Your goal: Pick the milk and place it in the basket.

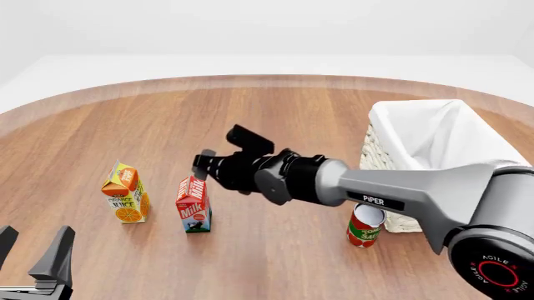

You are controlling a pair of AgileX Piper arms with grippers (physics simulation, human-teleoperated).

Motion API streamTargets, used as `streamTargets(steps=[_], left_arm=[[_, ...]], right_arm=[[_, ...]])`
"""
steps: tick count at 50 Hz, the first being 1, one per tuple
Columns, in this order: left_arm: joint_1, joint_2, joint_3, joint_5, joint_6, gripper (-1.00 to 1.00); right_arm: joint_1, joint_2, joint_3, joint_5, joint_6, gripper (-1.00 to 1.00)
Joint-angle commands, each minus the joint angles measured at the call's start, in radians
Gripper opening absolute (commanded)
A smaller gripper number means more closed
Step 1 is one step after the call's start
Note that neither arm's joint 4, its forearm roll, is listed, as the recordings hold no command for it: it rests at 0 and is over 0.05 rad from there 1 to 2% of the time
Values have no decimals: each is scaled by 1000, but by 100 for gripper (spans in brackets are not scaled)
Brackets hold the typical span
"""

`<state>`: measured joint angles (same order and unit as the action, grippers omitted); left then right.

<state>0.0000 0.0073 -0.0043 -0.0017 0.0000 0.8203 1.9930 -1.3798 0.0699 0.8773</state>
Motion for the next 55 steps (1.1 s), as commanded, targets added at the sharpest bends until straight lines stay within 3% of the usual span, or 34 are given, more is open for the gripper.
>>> streamTargets(steps=[1, 29, 55], left_arm=[[0, 0, 0, 0, 0, 100], [0, 0, 0, 0, 0, 100], [0, 0, 0, 0, 0, 100]], right_arm=[[14, 30, -27, 6, -3, 100], [25, 93, -74, 2, -3, 100], [52, 149, -76, -39, 32, 100]])
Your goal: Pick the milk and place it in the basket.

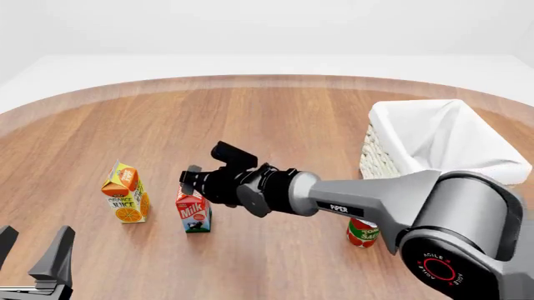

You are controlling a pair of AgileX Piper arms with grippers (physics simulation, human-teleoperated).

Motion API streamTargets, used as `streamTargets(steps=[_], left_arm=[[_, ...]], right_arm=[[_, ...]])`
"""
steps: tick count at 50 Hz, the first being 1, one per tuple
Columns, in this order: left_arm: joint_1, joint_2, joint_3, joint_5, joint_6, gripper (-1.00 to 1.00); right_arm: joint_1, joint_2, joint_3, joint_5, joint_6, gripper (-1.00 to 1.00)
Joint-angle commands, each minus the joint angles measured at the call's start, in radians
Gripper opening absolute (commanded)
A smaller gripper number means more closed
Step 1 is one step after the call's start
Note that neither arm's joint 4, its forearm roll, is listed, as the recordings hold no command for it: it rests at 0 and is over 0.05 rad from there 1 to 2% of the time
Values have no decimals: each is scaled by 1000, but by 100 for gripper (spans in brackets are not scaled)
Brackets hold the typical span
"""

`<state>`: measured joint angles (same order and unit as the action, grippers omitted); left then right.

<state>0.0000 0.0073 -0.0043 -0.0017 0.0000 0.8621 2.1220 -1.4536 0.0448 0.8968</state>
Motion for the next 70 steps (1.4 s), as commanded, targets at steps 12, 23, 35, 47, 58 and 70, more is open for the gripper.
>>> streamTargets(steps=[12, 23, 35, 47, 58, 70], left_arm=[[0, 0, 0, 0, 0, 100], [0, 0, 0, 0, 0, 100], [0, 0, 0, 0, 0, 100], [0, 0, 0, 0, 0, 100], [0, 0, 0, 0, 0, 100], [0, 0, 0, 0, 0, 100]], right_arm=[[28, 38, -4, -28, 29, 100], [36, 55, -10, -36, 37, 100], [45, 74, -3, -52, 53, 100], [58, 60, 28, -84, 64, -100], [32, 8, 14, -62, -13, -100], [1, -107, 24, -33, -120, -100]])
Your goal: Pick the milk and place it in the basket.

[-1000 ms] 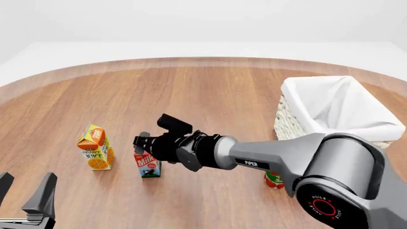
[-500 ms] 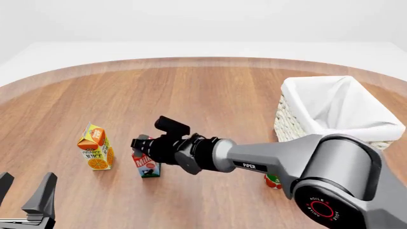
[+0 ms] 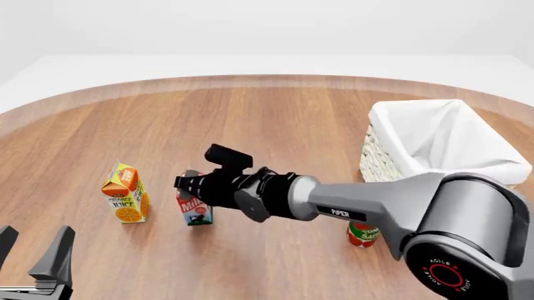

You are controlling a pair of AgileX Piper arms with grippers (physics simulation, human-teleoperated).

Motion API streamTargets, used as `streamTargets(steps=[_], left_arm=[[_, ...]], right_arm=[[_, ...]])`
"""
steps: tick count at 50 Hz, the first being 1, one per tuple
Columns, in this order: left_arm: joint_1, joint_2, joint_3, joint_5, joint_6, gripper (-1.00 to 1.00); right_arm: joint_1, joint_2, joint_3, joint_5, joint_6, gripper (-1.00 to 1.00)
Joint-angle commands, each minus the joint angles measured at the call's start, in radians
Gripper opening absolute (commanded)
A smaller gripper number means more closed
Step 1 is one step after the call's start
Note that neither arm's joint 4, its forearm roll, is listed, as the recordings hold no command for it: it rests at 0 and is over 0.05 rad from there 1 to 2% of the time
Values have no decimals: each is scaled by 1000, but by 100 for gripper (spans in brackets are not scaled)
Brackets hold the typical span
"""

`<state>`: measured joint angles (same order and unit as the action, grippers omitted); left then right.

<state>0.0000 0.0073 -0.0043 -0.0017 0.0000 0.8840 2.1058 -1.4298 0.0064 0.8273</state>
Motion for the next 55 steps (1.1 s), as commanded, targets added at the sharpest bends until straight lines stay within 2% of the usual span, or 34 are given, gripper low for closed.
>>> streamTargets(steps=[1, 7, 26, 36, 55], left_arm=[[0, 0, 0, 0, 0, 100], [0, 0, 0, 0, 0, 100], [0, 0, 0, 0, 0, 100], [0, 0, 0, 0, 0, 100], [0, 0, 0, 0, 0, 100]], right_arm=[[-22, -99, 3, 7, -56, -100], [-41, -154, 25, 7, -86, -100], [-93, -381, 210, -49, -107, -100], [-100, -508, 298, -55, -120, -100], [-98, -688, 397, -49, -151, -100]])
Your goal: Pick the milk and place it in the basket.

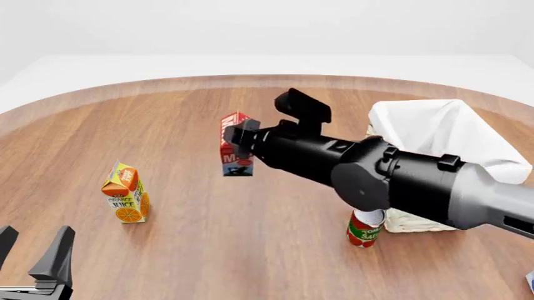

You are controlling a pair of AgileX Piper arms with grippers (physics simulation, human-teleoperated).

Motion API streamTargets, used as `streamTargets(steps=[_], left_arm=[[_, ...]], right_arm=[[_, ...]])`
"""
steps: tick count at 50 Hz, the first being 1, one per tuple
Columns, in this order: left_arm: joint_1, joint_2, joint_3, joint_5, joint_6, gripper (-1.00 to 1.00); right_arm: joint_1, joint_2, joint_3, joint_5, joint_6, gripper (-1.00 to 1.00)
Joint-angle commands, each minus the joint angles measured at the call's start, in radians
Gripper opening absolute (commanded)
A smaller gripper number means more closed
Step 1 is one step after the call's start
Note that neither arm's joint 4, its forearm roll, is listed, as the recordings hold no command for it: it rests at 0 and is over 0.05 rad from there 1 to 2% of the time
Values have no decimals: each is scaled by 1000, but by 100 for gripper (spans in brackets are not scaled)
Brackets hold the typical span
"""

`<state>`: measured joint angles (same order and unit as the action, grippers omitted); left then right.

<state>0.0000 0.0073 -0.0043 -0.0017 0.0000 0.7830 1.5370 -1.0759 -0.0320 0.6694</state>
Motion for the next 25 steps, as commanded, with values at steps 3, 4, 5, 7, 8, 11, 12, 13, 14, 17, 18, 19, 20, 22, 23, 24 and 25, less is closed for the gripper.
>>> streamTargets(steps=[3, 4, 5, 7, 8, 11, 12, 13, 14, 17, 18, 19, 20, 22, 23, 24, 25], left_arm=[[0, 0, 0, 0, 0, 100], [0, 0, 0, 0, 0, 100], [0, 0, 0, 0, 0, 100], [0, 0, 0, 0, 0, 100], [0, 0, 0, 0, 0, 100], [0, 0, 0, 0, 0, 100], [0, 0, 0, 0, 0, 100], [0, 0, 0, 0, 0, 100], [0, 0, 0, 0, 0, 100], [0, 0, 0, 0, 0, 100], [0, 0, 0, 0, 0, 100], [0, 0, 0, 0, 0, 100], [0, 0, 0, 0, 0, 100], [0, 0, 0, 0, 0, 100], [0, 0, 0, 0, 0, 100], [0, 0, 0, 0, 0, 100], [0, 0, 0, 0, 0, 100]], right_arm=[[3, -139, 55, -12, 3, -100], [1, -159, 65, -11, -1, -100], [-3, -167, 69, -11, -2, -100], [-4, -176, 74, -13, -3, -100], [-7, -188, 78, -9, -9, -100], [-21, -223, 89, -10, -16, -100], [-24, -241, 94, -3, -23, -100], [-29, -248, 95, 4, -31, -100], [-29, -248, 95, 4, -31, -100], [-38, -276, 107, 16, -37, -100], [-47, -285, 109, 23, -47, -100], [-52, -299, 118, 24, -48, -100], [-59, -311, 125, 25, -48, -100], [-74, -342, 140, 31, -49, -100], [-80, -354, 145, 33, -49, -100], [-77, -368, 146, 42, -52, -100], [-81, -378, 144, 51, -60, -100]])
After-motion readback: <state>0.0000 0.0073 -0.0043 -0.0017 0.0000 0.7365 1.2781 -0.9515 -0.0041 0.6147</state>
